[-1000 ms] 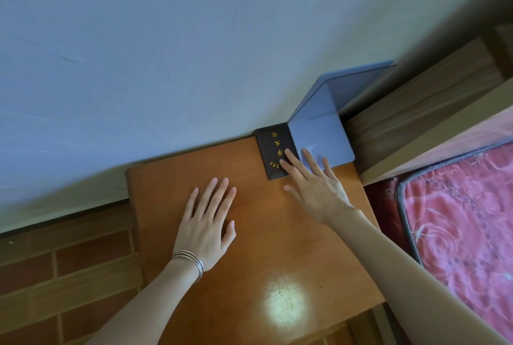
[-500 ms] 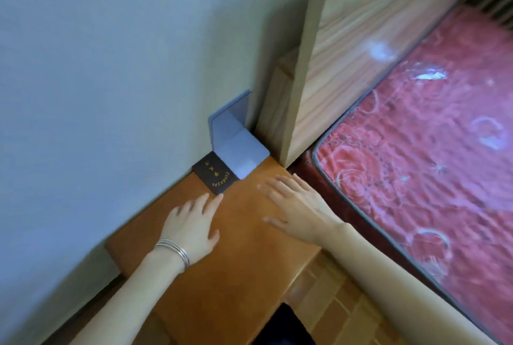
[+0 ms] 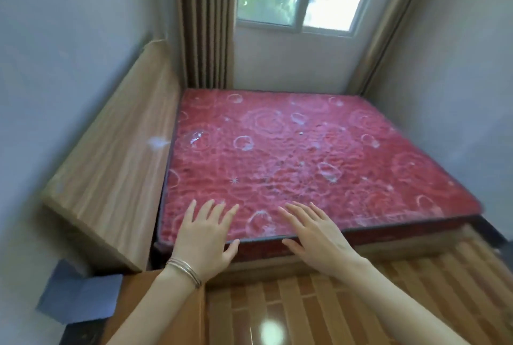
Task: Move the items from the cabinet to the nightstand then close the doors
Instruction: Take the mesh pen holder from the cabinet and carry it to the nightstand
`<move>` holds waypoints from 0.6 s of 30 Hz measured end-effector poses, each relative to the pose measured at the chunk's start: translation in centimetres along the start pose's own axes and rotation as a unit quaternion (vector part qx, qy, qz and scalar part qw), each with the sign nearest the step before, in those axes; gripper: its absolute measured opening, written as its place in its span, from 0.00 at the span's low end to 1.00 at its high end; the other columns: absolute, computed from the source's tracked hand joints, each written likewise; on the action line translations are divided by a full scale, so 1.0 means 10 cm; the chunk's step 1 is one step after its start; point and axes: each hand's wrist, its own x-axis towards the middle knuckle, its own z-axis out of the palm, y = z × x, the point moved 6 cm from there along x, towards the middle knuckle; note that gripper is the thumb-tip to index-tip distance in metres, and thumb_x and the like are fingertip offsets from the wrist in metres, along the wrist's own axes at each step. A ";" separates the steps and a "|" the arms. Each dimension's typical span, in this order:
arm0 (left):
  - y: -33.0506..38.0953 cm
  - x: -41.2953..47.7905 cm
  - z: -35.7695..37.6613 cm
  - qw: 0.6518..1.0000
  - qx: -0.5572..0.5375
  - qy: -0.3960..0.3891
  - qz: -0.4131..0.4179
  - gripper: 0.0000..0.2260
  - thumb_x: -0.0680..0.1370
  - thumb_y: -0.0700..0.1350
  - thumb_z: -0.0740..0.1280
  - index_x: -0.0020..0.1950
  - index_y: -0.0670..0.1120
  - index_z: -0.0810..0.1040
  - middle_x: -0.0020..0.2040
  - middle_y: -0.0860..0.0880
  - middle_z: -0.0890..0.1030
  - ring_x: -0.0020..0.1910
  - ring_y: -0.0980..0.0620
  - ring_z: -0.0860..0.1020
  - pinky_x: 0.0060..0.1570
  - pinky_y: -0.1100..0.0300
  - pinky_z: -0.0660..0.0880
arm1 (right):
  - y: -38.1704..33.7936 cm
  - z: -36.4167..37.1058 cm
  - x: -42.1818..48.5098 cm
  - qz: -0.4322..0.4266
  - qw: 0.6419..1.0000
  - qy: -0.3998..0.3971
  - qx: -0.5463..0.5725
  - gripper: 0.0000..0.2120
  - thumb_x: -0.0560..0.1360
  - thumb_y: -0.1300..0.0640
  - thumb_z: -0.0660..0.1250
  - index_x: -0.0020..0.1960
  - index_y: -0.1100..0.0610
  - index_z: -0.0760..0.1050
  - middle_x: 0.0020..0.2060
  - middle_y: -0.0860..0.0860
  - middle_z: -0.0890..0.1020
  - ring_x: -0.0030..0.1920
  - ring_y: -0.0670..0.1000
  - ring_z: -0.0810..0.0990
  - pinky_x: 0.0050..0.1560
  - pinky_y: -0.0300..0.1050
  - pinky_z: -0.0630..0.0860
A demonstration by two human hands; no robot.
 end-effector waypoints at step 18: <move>5.97 -0.48 -0.31 0.882 -0.135 0.027 0.450 0.23 0.68 0.59 0.58 0.55 0.50 0.81 0.50 0.51 0.82 0.49 0.49 0.80 0.45 0.55 0.78 | 2.40 -0.62 -5.77 0.442 0.896 -0.010 -0.049 0.27 0.77 0.41 0.53 0.73 0.50 0.59 0.71 0.51 0.65 0.72 0.52 0.61 0.70 0.52 0.54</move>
